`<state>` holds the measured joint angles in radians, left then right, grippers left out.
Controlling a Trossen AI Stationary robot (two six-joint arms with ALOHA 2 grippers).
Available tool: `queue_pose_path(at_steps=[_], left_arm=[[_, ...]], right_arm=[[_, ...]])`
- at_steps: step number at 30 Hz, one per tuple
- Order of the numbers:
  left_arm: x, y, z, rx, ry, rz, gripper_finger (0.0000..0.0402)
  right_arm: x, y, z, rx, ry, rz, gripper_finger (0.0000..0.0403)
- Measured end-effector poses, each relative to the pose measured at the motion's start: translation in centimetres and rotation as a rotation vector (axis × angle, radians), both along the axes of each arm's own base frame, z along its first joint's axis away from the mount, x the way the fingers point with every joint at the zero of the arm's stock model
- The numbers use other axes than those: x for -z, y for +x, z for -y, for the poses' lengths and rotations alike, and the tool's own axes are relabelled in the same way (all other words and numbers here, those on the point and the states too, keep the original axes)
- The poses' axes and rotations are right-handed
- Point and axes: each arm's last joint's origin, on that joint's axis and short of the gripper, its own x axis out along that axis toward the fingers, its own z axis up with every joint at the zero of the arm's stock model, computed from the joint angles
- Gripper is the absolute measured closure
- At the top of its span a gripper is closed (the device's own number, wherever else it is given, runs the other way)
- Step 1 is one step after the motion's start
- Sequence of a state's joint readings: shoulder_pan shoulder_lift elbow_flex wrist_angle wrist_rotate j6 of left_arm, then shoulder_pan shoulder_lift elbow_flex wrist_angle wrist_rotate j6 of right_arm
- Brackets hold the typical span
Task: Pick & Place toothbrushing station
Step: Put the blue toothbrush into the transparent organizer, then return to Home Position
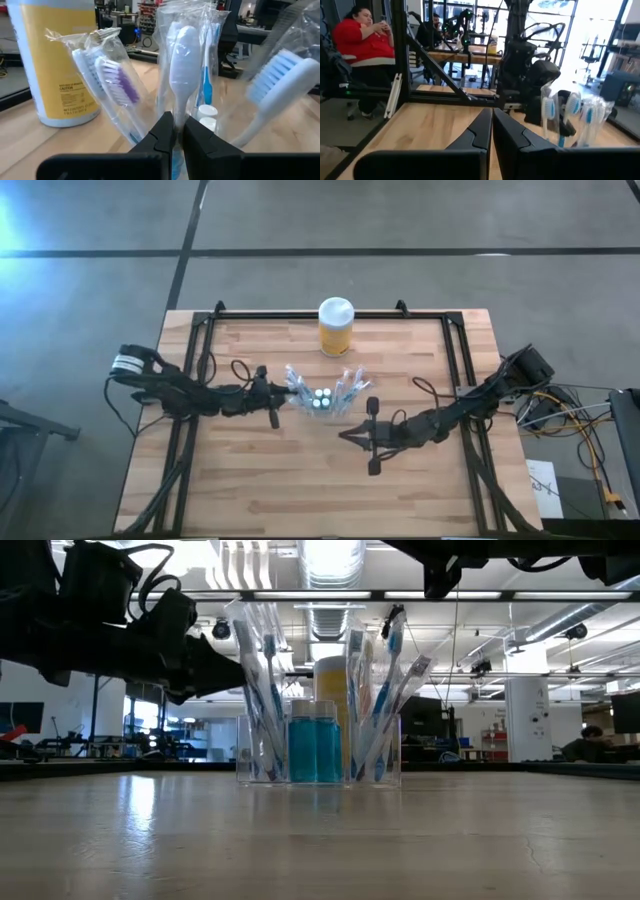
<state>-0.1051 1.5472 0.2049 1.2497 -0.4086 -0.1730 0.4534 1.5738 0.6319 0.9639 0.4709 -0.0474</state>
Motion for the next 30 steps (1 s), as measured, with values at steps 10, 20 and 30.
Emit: queue_pose_path(at_steps=[10,20,30], left_arm=[[-0.4,-0.7,0.3,0.133,0.025,-0.032,0.0309],[-2.0,-1.8,0.3,0.176,-0.031,-0.054,0.0221],[-4.7,-4.2,0.9,0.457,-0.088,-0.035,0.0214]], right_arm=[[0.2,0.0,0.0,0.000,0.021,-0.016,0.0390],[0.2,0.0,0.0,0.000,0.020,-0.019,0.0390],[0.2,-0.1,0.1,0.006,0.027,-0.033,0.0390]])
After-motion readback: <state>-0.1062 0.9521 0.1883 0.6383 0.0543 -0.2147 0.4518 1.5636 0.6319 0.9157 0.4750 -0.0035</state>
